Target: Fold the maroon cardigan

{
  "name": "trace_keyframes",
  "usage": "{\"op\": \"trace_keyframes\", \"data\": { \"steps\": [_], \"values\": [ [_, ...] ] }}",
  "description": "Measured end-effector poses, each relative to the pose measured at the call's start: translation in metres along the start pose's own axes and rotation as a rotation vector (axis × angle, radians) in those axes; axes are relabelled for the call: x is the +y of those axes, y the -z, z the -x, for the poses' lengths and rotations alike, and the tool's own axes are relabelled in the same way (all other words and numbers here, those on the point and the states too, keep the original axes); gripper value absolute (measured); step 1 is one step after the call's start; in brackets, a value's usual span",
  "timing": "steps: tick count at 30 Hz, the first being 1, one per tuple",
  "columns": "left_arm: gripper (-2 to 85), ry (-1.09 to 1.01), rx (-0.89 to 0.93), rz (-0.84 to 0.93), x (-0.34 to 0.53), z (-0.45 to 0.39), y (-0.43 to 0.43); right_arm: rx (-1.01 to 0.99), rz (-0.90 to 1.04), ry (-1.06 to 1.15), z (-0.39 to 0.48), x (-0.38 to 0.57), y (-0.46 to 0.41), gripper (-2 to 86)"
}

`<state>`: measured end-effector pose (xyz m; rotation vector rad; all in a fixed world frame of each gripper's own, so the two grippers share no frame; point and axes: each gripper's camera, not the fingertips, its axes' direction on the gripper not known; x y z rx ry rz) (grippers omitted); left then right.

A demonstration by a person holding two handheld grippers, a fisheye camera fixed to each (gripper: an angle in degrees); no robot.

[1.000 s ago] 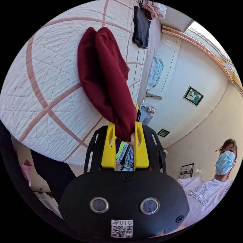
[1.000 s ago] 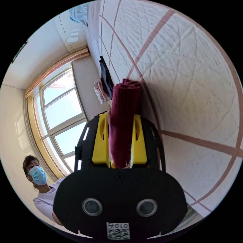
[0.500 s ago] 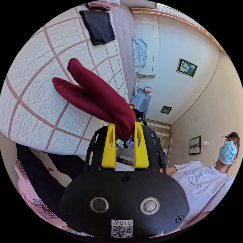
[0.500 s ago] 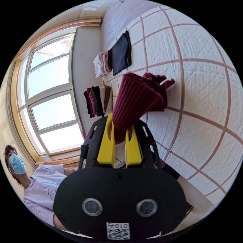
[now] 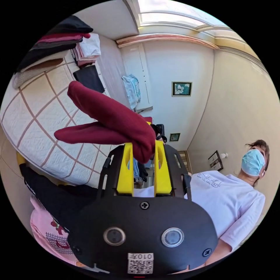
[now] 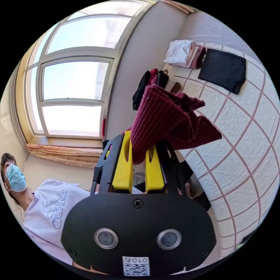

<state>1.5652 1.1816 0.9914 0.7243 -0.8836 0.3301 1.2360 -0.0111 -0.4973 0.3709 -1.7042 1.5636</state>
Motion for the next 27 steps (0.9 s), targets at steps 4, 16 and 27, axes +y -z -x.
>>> {"op": "trace_keyframes", "data": {
  "steps": [4, 16, 27],
  "values": [
    [11.9, -0.068, 0.027, -0.106, -0.057, -0.028, 0.078, 0.063, 0.047, 0.122, 0.076, -0.095, -0.078, 7.5],
    [11.2, -0.361, -0.104, -0.417, -0.249, -0.144, 0.262, -0.028, -0.098, 0.798, 0.247, -0.343, -0.236, 7.7],
    [10.5, 0.247, -0.058, -0.591, -0.228, 0.087, 0.17, -0.096, 0.077, -0.14, 0.002, -0.396, -0.391, 7.8]
  ]
}}
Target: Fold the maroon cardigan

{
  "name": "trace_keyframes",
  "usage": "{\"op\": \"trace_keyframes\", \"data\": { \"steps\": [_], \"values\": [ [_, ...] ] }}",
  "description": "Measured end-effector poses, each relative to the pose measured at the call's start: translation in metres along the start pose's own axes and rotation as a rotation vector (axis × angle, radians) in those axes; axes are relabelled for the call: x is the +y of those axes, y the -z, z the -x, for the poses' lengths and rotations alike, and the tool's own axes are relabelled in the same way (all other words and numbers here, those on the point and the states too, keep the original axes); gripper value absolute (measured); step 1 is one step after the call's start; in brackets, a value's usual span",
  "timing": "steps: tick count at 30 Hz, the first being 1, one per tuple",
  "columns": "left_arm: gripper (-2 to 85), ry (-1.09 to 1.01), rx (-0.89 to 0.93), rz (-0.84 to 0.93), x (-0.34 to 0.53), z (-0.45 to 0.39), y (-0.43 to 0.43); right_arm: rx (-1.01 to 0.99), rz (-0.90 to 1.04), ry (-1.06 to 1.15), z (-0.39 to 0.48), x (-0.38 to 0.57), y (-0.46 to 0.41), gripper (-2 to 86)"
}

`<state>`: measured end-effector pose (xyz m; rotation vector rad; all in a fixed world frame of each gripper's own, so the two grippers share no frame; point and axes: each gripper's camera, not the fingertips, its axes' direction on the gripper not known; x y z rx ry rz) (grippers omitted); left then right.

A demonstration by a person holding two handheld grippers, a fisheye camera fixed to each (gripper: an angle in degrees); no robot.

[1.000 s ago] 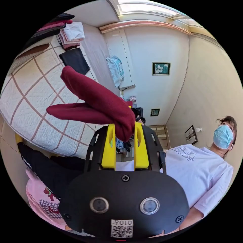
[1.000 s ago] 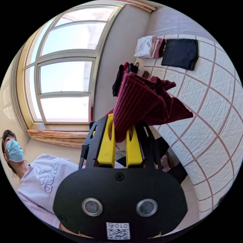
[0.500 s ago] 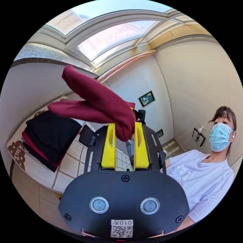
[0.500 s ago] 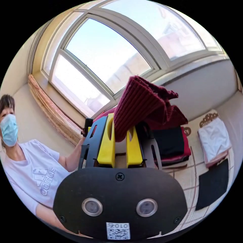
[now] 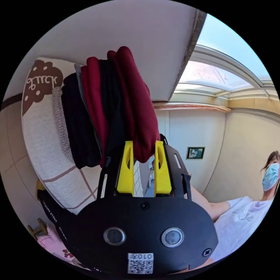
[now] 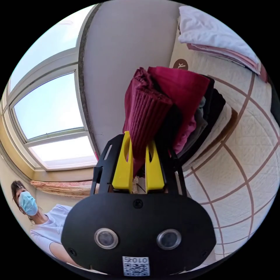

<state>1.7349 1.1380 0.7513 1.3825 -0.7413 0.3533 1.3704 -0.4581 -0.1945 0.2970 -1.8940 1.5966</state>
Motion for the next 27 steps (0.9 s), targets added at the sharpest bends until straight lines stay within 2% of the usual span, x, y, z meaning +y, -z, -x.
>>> {"op": "trace_keyframes", "data": {
  "steps": [2, 8, 12, 15, 18, 21, 23, 26, 27],
  "values": [
    [10.6, -0.08, -0.055, 0.03, 0.003, -0.019, -0.008, 0.048, 0.02, 0.036, 0.012, -0.003, -0.001, 8.1],
    [10.9, -0.016, 0.006, 0.044, 0.014, -0.014, -0.04, 0.083, 0.038, 0.036, 0.023, -0.01, 0.003, 7.5],
    [11.1, -0.052, -0.032, 0.064, 0.029, -0.018, -0.06, 0.167, 0.033, 0.118, 0.038, 0.001, 0.006, 6.6],
    [10.4, -0.135, -0.081, 0.103, 0.048, -0.023, -0.072, 0.165, -0.018, 0.245, 0.048, 0.026, 0.023, 4.8],
    [8.7, -0.226, -0.124, 0.171, 0.082, -0.022, -0.082, 0.167, -0.147, 0.314, 0.043, 0.068, 0.054, 3.6],
    [5.6, -0.283, -0.193, 0.236, 0.126, -0.014, -0.095, 0.298, -0.282, 0.307, 0.027, 0.122, 0.08, 2.9],
    [3.6, -0.401, -0.275, 0.258, 0.155, -0.023, -0.106, 0.553, -0.402, 0.32, 0.023, 0.171, 0.09, 2.9],
    [1.2, -0.775, -0.511, 0.364, 0.208, -0.067, -0.153, 0.875, -0.456, 0.332, 0.015, 0.216, 0.082, 3.5],
    [0.7, -0.931, -0.595, 0.404, 0.232, -0.082, -0.18, 0.911, -0.457, 0.325, 0.011, 0.22, 0.081, 3.8]
  ]
}}
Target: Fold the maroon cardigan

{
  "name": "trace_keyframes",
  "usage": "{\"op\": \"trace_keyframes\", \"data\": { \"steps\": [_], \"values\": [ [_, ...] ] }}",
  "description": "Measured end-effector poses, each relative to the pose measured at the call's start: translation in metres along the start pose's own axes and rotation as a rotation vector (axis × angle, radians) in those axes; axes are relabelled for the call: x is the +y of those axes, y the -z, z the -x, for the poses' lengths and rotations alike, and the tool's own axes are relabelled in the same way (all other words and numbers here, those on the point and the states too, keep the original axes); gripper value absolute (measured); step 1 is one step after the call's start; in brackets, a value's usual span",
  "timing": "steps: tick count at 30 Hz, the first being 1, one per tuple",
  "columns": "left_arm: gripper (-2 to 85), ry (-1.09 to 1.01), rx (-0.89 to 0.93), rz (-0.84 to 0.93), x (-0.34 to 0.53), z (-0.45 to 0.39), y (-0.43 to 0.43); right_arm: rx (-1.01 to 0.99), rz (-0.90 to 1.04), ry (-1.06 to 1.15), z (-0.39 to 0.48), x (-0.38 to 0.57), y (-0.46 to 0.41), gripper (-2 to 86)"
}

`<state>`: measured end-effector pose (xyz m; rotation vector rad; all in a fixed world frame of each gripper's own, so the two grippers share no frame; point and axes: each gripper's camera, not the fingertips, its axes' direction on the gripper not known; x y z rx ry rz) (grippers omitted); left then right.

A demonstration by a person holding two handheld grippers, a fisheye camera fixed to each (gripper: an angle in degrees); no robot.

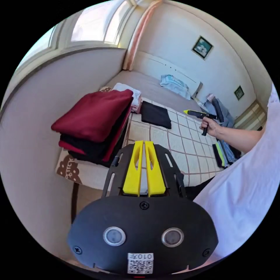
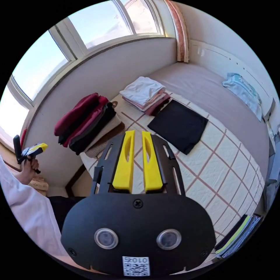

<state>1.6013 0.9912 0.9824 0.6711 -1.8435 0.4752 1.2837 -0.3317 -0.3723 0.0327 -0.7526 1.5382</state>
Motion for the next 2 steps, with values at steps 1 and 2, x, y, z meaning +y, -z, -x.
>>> {"op": "trace_keyframes", "data": {
  "steps": [1, 2],
  "values": [
    [0.4, -0.114, -0.068, 0.007, -0.009, -0.03, -0.015, 0.036, 0.019, -0.01, -0.006, 0.01, -0.005, 4.2],
    [0.3, -0.155, -0.088, 0.002, -0.013, -0.043, -0.023, 0.045, 0.042, -0.039, -0.015, 0.017, -0.012, 4.7]
  ]
}}
